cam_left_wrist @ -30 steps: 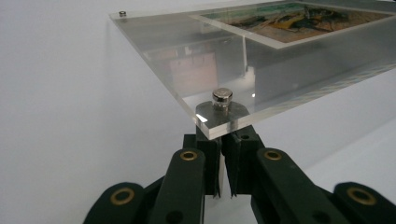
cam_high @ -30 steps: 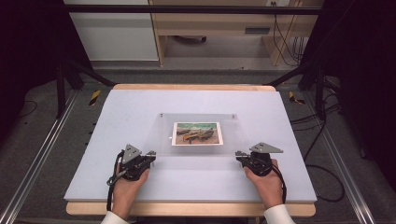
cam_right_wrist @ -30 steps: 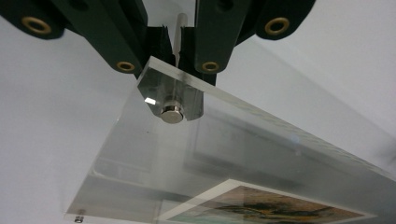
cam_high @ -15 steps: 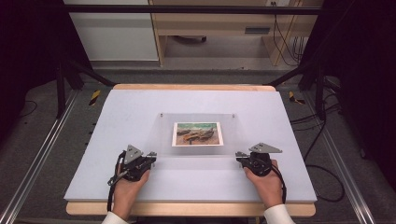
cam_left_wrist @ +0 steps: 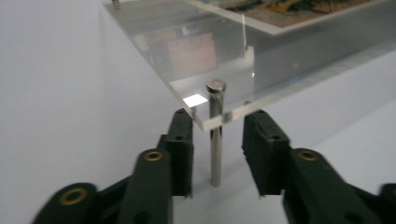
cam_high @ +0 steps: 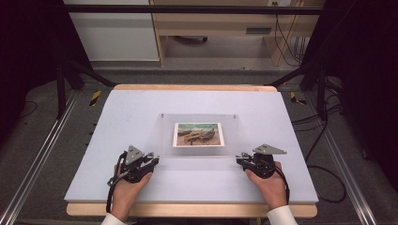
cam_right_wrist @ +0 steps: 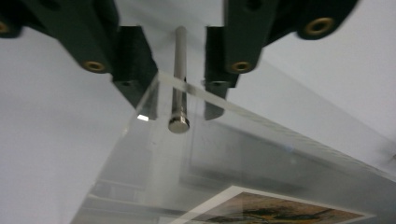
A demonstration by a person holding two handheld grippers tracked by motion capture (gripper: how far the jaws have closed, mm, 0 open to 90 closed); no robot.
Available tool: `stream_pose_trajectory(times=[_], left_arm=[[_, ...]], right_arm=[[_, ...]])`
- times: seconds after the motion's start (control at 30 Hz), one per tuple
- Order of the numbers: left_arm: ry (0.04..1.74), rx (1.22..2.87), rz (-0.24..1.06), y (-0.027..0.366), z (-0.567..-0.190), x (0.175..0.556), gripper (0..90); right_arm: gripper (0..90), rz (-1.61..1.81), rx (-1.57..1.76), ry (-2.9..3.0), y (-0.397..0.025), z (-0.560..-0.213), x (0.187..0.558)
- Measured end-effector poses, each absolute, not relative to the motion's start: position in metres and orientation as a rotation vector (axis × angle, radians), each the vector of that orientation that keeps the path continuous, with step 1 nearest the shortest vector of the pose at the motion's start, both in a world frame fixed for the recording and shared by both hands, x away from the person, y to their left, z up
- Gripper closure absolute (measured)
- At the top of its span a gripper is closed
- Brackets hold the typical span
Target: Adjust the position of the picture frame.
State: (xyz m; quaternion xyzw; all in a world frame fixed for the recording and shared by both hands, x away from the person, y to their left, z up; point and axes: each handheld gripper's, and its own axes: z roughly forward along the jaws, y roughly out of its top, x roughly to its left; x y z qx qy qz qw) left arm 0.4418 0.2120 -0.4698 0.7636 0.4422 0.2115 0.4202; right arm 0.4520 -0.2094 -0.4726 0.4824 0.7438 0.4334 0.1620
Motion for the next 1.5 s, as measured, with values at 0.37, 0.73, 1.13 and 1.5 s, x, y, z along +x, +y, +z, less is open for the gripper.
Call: stream_pose_trajectory(times=[0.37,0.73,1.13,1.5], left_arm=[[1.025,1.875,0.409,0.228,-0.451,0.44,10.3],[1.119,1.813,0.264,0.227,-0.448,0.485,22.6],[1.179,1.754,0.12,0.231,-0.458,0.499,22.6],[1.183,1.716,0.057,0.234,-0.464,0.501,22.7]], right_arm=[[14.2,1.254,1.298,2.087,-0.222,-0.445,0.436],[20.6,1.299,1.384,2.133,-0.207,-0.446,0.482],[19.3,1.379,1.51,2.123,-0.209,-0.454,0.496],[18.7,1.407,1.562,2.123,-0.211,-0.456,0.496]])
